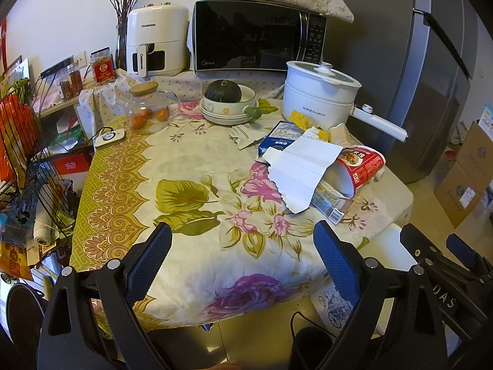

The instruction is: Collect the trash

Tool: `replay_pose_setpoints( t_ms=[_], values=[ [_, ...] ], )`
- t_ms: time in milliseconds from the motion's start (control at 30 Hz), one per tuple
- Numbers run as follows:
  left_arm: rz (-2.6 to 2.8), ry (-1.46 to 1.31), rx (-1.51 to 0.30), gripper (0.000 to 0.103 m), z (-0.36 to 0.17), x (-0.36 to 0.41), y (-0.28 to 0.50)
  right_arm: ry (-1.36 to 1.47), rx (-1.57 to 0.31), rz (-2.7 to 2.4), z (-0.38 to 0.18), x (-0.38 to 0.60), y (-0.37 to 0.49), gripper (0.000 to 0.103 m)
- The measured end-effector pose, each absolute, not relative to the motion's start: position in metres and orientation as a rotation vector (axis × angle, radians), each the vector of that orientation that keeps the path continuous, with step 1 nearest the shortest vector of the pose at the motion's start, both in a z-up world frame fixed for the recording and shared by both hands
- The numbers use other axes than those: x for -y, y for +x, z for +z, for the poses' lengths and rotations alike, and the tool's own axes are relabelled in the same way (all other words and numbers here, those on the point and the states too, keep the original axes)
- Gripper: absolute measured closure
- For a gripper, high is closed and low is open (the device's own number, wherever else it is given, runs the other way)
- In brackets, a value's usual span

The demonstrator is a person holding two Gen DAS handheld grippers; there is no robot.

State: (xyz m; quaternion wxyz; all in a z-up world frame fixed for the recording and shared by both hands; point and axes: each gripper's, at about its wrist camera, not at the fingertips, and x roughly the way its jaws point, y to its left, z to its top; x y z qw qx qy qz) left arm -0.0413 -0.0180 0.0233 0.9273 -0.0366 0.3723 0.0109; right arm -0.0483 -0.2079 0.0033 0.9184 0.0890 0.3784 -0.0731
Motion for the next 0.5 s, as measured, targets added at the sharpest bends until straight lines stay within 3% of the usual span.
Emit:
replay_pose_setpoints(
  t_ms=[500],
  values=[
    [0.023, -0.074, -0.763, 0.013, 0.0230, 0.0186, -0.0412, 0.185, -0.782, -0.149, 0.0036, 0.2081, -0.0475, 0.007]
  ],
)
